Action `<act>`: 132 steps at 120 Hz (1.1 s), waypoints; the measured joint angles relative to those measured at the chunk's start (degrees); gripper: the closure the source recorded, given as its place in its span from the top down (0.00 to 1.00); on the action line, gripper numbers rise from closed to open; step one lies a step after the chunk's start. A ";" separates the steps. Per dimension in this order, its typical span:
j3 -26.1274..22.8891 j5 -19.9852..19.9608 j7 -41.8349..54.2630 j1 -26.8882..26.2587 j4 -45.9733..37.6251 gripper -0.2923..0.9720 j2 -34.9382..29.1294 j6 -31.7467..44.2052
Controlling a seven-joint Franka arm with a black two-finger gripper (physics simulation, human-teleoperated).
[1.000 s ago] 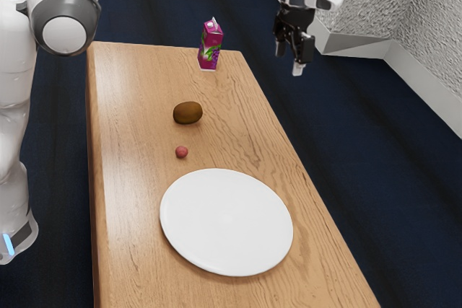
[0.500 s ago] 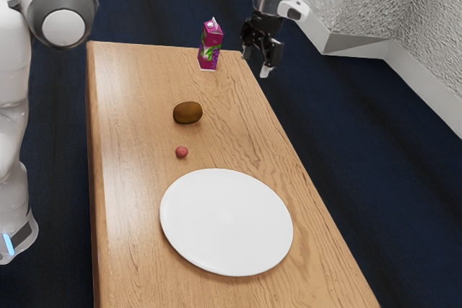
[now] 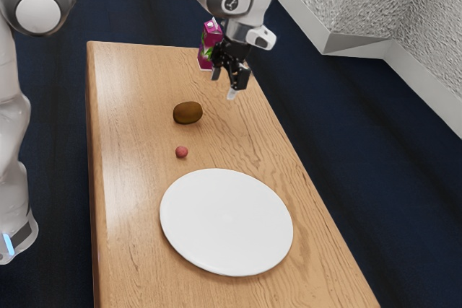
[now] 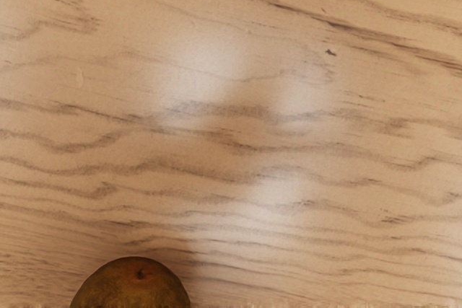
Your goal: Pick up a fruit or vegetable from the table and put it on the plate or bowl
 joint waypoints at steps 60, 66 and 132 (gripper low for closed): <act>3.66 2.05 3.01 -1.40 -16.66 0.77 -8.73 13.07; 3.67 2.53 3.23 -1.52 -17.54 0.77 -9.38 13.51; 4.02 5.12 4.72 -1.55 -27.02 0.77 -14.71 17.77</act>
